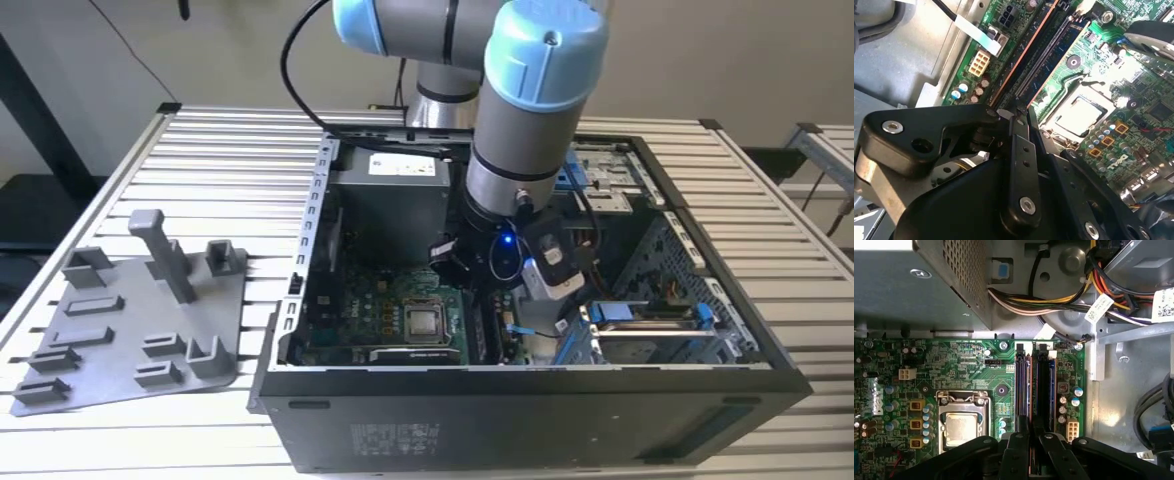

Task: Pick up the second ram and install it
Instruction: 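Insert the second ram into the second slot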

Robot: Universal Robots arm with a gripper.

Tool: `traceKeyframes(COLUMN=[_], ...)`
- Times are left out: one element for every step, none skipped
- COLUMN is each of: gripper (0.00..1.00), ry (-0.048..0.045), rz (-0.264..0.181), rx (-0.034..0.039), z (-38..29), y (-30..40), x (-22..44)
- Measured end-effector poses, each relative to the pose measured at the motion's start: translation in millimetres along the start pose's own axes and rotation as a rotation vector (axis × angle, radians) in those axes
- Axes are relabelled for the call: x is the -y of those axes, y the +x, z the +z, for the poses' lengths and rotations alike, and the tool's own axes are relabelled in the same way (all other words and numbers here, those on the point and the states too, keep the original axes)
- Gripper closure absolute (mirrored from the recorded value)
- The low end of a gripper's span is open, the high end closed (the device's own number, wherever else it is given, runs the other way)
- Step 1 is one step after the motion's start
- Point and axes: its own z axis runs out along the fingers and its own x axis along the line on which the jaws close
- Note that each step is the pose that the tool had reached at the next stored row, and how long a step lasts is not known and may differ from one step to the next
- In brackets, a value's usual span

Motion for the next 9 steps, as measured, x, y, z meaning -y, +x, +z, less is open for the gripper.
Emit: traceKeyframes(gripper=[0.86, 0.86, 0.86, 0.86, 0.86, 0.86, 0.86, 0.86, 0.86], ry=[0.0, 0.0, 0.0002, -0.0002, 0.0, 0.0, 0.0, 0.0, 0.0001], rz=[0.0, 0.0, 0.0, 0.0, 0.0, 0.0, 0.0, 0.001, 0.002], rx=[0.0, 0.0, 0.0, 0.0001, 0.0, 0.0, 0.0, 0.0, 0.0], z=[0.0, 0.1, 0.2, 0.7, 0.7, 0.7, 0.7, 0.8, 0.8], y=[0.0, 0.0, 0.0, 0.0, 0.0, 0.0, 0.0, 0.0, 0.0], x=[0.0, 0.0, 0.1, 0.1, 0.1, 0.1, 0.1, 0.1, 0.1])
